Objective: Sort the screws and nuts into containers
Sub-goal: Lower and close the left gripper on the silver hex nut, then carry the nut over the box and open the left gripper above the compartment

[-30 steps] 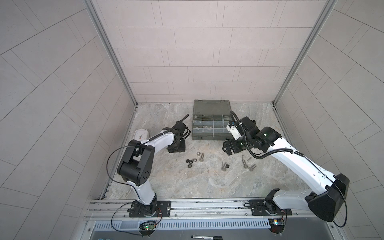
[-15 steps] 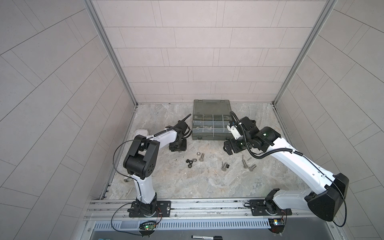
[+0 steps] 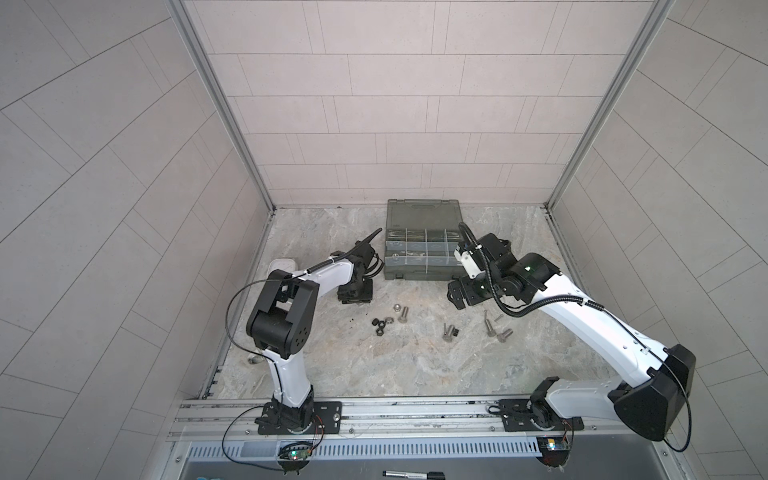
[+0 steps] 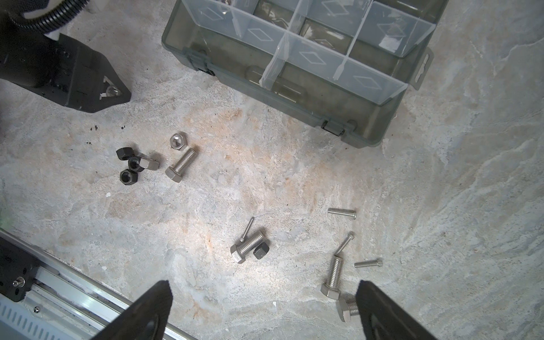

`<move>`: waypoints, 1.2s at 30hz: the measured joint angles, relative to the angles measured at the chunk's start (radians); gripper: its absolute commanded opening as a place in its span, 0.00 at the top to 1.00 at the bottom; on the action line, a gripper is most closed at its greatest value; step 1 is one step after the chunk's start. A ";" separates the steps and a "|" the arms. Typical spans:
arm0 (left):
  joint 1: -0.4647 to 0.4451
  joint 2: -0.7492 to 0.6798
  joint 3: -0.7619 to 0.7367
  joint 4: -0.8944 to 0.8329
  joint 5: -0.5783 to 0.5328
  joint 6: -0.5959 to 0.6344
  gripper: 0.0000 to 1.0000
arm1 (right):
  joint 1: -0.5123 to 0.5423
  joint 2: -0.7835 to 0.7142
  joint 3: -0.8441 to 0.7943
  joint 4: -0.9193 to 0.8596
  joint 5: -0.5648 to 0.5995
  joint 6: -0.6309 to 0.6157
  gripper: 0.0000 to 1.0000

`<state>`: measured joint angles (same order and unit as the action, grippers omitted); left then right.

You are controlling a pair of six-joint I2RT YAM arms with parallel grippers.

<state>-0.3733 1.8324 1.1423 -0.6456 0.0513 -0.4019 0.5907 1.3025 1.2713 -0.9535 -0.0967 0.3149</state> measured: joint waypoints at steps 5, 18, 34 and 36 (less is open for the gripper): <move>0.000 0.000 0.000 -0.004 0.000 0.006 0.68 | 0.000 0.010 0.000 0.006 -0.002 0.004 0.01; 0.000 0.000 0.053 -0.053 0.006 0.019 0.80 | 0.000 0.021 0.000 0.007 -0.004 0.008 0.01; 0.000 0.260 0.657 -0.148 0.045 0.047 0.80 | -0.003 0.098 0.092 0.006 0.015 -0.001 0.01; 0.000 0.309 0.725 -0.162 0.061 0.044 0.80 | -0.009 0.113 0.107 0.005 0.020 -0.006 0.01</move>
<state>-0.3733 2.1418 1.8675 -0.8078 0.1127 -0.3580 0.5819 1.4158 1.3781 -0.9489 -0.0769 0.3092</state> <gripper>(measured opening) 0.254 0.992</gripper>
